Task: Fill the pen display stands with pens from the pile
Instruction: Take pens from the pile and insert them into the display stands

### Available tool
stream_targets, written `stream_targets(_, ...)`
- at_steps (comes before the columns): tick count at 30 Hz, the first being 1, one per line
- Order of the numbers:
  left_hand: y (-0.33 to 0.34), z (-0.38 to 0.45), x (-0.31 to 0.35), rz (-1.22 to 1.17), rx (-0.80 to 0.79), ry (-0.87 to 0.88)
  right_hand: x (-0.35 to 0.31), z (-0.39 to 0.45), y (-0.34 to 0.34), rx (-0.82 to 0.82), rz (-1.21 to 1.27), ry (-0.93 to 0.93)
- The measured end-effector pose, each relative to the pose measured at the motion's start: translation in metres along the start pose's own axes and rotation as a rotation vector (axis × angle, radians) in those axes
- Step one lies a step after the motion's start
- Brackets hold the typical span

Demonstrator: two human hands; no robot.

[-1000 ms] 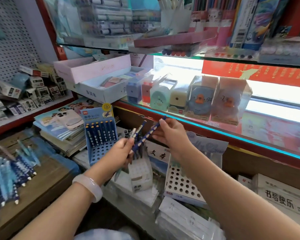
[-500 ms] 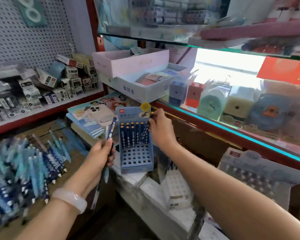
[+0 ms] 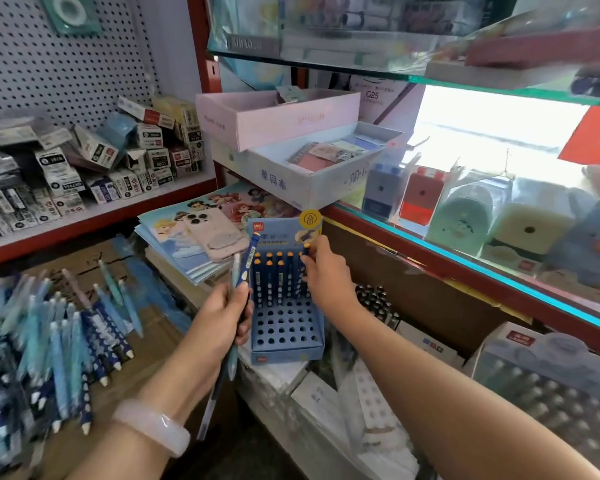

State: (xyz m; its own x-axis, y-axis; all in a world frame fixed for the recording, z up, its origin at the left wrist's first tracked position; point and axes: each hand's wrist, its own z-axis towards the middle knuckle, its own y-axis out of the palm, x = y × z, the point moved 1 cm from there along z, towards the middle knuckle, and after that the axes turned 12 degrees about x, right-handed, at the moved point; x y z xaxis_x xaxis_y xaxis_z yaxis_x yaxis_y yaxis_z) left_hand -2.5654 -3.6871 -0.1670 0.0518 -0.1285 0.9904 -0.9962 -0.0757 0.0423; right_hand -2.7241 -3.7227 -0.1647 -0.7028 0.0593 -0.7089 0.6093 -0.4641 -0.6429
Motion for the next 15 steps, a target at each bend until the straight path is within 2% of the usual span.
stream_targets(11,-0.003,0.001,-0.003,0.041,0.004,0.007,0.003,0.001,0.017,-0.027,0.071,0.057)
stream_targets(15,-0.001,0.0,-0.004,0.046,0.002,0.001,-0.002,0.004,0.018,-0.055,-0.072,-0.001)
